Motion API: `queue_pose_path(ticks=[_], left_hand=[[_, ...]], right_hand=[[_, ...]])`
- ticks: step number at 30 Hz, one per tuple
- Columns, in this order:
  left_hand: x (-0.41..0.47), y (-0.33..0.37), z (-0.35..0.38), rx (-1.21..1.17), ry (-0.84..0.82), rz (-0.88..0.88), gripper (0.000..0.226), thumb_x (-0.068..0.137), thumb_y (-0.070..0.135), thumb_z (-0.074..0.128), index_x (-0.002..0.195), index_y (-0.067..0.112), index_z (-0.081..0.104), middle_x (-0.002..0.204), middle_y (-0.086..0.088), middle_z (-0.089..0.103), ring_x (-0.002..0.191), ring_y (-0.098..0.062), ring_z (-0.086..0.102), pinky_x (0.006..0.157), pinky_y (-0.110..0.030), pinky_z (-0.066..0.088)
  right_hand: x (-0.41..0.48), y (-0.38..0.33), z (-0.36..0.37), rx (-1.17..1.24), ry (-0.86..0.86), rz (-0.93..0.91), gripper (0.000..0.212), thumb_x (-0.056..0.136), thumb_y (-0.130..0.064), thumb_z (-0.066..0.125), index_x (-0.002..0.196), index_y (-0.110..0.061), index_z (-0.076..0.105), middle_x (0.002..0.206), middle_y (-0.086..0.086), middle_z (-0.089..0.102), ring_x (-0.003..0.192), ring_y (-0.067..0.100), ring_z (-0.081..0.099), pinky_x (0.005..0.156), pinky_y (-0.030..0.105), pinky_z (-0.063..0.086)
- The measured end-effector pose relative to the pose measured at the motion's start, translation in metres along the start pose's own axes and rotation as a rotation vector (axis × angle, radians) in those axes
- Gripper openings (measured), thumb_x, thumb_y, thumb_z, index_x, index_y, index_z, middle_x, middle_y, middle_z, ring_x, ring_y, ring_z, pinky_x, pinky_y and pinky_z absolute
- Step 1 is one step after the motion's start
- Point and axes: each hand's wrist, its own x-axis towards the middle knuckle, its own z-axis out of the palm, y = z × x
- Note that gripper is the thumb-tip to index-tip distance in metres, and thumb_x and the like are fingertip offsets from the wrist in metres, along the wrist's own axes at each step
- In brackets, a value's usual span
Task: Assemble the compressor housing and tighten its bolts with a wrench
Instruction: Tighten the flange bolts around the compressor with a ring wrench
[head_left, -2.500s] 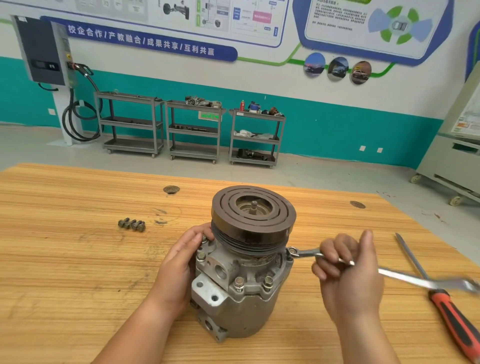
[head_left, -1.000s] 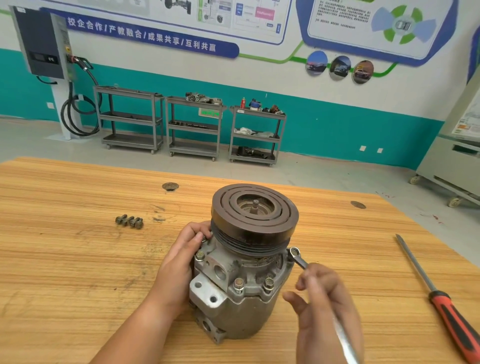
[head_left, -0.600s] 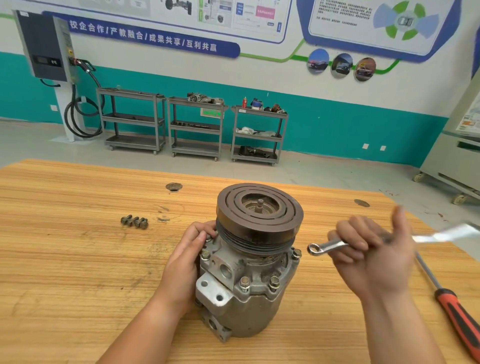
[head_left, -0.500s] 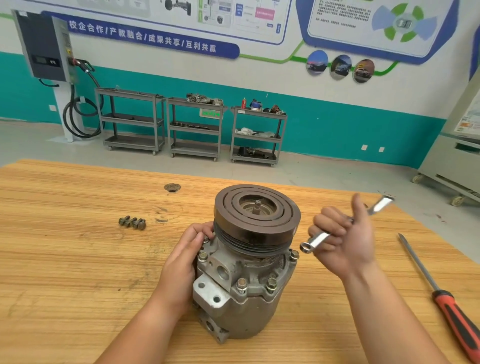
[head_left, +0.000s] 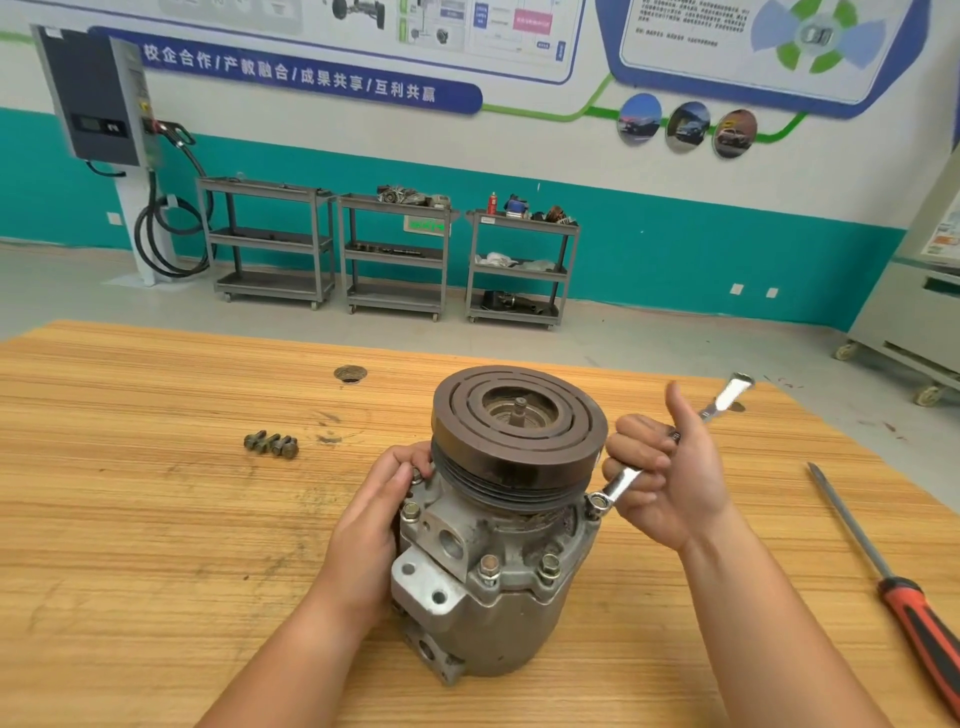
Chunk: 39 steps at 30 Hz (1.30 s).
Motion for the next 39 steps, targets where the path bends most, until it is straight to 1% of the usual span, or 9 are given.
queue_pose_path(ticks=[4, 8, 12, 16, 19, 22, 27, 30, 39], left_hand=[[0.001, -0.002, -0.002, 0.005, 0.000, -0.001, 0.024, 0.084, 0.026, 0.047, 0.094, 0.005, 0.050, 0.091, -0.003, 0.069, 0.078, -0.016, 0.069, 0.060, -0.023, 0.054], [0.002, -0.003, -0.002, 0.009, -0.008, 0.008, 0.024, 0.084, 0.026, 0.046, 0.093, 0.005, 0.049, 0.087, -0.005, 0.068, 0.075, -0.016, 0.068, 0.059, -0.022, 0.053], [0.001, -0.004, -0.005, 0.041, -0.027, 0.011, 0.028, 0.085, 0.030, 0.047, 0.095, 0.004, 0.050, 0.089, -0.007, 0.069, 0.077, -0.017, 0.068, 0.061, -0.024, 0.055], [-0.005, -0.003, -0.002, 0.161, -0.064, 0.116, 0.069, 0.079, 0.058, 0.062, 0.105, -0.003, 0.043, 0.103, -0.015, 0.064, 0.090, -0.022, 0.065, 0.074, -0.031, 0.056], [-0.005, -0.003, -0.003, 0.217, -0.079, 0.140, 0.057, 0.077, 0.047, 0.057, 0.107, 0.000, 0.044, 0.105, -0.017, 0.062, 0.093, -0.024, 0.064, 0.075, -0.032, 0.054], [-0.002, -0.007, -0.007, 0.176, -0.055, 0.101, 0.037, 0.084, 0.036, 0.048, 0.102, 0.003, 0.048, 0.099, -0.010, 0.065, 0.088, -0.022, 0.064, 0.072, -0.030, 0.054], [-0.002, -0.007, -0.007, 0.274, -0.038, 0.130, 0.033, 0.085, 0.035, 0.044, 0.100, 0.007, 0.050, 0.095, -0.004, 0.067, 0.087, -0.019, 0.064, 0.071, -0.026, 0.053], [-0.003, -0.006, -0.007, 0.292, -0.042, 0.151, 0.036, 0.085, 0.034, 0.043, 0.102, 0.004, 0.049, 0.092, -0.001, 0.067, 0.085, -0.016, 0.065, 0.070, -0.023, 0.053], [-0.002, -0.004, -0.005, 0.293, -0.039, 0.167, 0.036, 0.083, 0.030, 0.044, 0.102, 0.000, 0.047, 0.089, 0.003, 0.067, 0.082, -0.013, 0.065, 0.067, -0.021, 0.052]], right_hand=[[-0.031, 0.024, 0.009, 0.039, 0.211, -0.382, 0.056, 0.080, -0.065, 0.036, 0.043, -0.023, 0.037, 0.041, -0.008, 0.030, 0.038, 0.005, 0.014, 0.030, 0.017, 0.017], [-0.058, 0.054, 0.026, -0.115, 0.383, -0.688, 0.050, 0.079, -0.061, 0.039, 0.044, -0.024, 0.039, 0.047, -0.004, 0.036, 0.040, 0.009, 0.024, 0.038, 0.016, 0.026], [-0.066, 0.090, 0.044, -0.411, 0.477, -0.922, 0.029, 0.076, -0.025, 0.055, 0.049, -0.019, 0.045, 0.053, -0.009, 0.045, 0.051, 0.005, 0.040, 0.050, 0.016, 0.037], [-0.066, 0.106, 0.054, -0.622, 0.415, -0.960, 0.027, 0.067, -0.004, 0.059, 0.058, -0.023, 0.042, 0.066, -0.007, 0.046, 0.060, 0.007, 0.041, 0.061, 0.013, 0.039], [-0.067, 0.083, 0.051, -0.477, 0.386, -1.019, 0.030, 0.074, -0.007, 0.043, 0.050, -0.024, 0.050, 0.060, -0.009, 0.049, 0.059, 0.010, 0.043, 0.065, 0.018, 0.041], [-0.059, 0.049, 0.038, -0.268, 0.274, -0.890, 0.043, 0.085, -0.028, 0.041, 0.042, -0.026, 0.043, 0.049, -0.005, 0.037, 0.052, 0.013, 0.037, 0.051, 0.019, 0.037], [-0.025, 0.010, 0.006, 0.070, 0.210, -0.396, 0.055, 0.081, -0.061, 0.037, 0.041, -0.022, 0.035, 0.043, -0.007, 0.025, 0.043, 0.008, 0.016, 0.037, 0.020, 0.021], [-0.008, 0.003, -0.008, 0.141, 0.118, -0.219, 0.065, 0.080, -0.073, 0.031, 0.041, -0.022, 0.035, 0.039, -0.009, 0.025, 0.040, 0.006, 0.013, 0.032, 0.018, 0.017], [0.017, -0.003, -0.014, 0.090, -0.061, 0.023, 0.068, 0.079, -0.076, 0.032, 0.041, -0.020, 0.041, 0.035, -0.009, 0.033, 0.036, 0.002, 0.015, 0.030, 0.013, 0.017]])
